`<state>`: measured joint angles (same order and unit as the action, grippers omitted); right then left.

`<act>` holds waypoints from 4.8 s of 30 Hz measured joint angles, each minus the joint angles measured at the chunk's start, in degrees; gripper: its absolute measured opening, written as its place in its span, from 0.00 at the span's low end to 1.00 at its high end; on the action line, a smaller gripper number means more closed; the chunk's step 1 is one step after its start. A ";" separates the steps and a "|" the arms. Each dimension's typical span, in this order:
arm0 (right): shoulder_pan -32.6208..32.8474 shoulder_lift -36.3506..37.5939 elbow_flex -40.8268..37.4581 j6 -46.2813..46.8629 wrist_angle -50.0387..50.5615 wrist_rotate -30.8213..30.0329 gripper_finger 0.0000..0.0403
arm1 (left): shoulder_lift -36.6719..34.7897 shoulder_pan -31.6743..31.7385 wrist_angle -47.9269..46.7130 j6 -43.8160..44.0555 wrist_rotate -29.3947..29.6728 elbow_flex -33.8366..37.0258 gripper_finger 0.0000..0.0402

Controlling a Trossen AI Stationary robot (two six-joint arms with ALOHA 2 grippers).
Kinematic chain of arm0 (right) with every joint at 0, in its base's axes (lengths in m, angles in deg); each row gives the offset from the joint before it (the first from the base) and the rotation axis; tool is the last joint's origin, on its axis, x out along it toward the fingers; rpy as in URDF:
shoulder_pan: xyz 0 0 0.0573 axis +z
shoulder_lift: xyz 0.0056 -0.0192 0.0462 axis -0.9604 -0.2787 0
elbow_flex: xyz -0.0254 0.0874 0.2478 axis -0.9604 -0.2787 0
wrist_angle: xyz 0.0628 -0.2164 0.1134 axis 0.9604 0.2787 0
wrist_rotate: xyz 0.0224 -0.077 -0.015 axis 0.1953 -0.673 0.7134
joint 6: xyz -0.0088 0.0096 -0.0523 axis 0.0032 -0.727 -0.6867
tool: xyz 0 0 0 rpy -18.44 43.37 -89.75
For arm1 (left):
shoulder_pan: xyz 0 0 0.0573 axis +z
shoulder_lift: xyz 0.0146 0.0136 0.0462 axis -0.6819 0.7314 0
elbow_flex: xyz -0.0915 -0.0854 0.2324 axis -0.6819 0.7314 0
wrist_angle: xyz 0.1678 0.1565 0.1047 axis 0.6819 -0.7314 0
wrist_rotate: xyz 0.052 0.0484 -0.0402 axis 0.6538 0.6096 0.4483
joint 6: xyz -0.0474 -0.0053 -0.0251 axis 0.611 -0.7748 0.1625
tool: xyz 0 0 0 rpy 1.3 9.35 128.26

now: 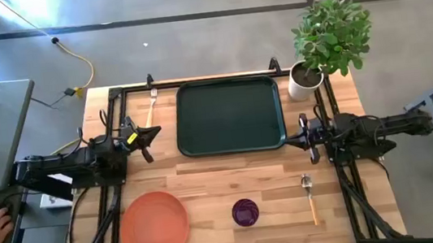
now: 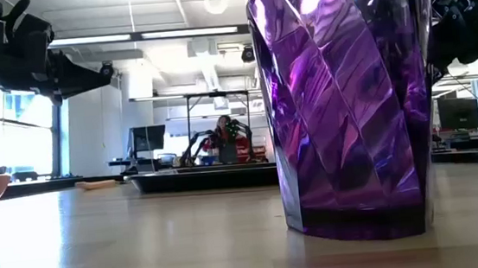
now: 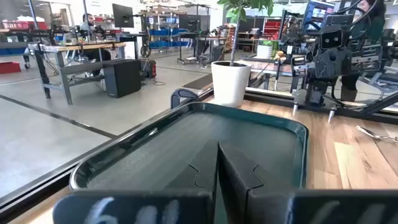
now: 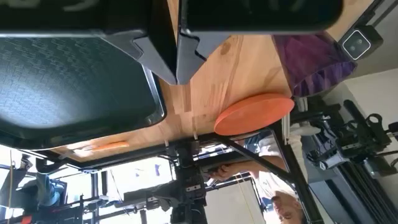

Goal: Pick and place plate/cup/fork/spoon on tray

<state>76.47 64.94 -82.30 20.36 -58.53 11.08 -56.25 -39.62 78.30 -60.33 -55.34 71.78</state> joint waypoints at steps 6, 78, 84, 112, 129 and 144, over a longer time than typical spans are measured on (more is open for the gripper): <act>0.00 0.00 -0.01 0.00 0.00 -0.01 0.00 | 0.00 0.01 0.00 0.00 0.00 0.00 0.01; 0.02 0.00 0.00 0.00 0.02 0.00 0.00 | 0.01 0.00 0.00 0.00 0.00 0.02 0.01; 0.00 -0.02 -0.02 0.00 0.02 0.00 0.00 | 0.02 0.00 0.00 0.00 -0.01 0.00 0.01; 0.00 -0.02 2.30 -18.62 2.56 -5.19 0.00 | 0.20 0.02 7.06 -0.05 -2.37 0.00 0.01; 0.00 -1.10 2.41 -10.67 -6.48 -15.53 0.00 | 9.03 -2.56 7.84 20.59 -17.05 0.00 0.08; -0.05 -5.24 2.41 -14.38 -8.96 -25.35 0.00 | 37.26 -16.03 20.39 19.41 -1.68 -7.54 0.10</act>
<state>76.43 59.70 -79.89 5.98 -67.49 -14.27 -18.98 -55.65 98.69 -40.92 -57.02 64.24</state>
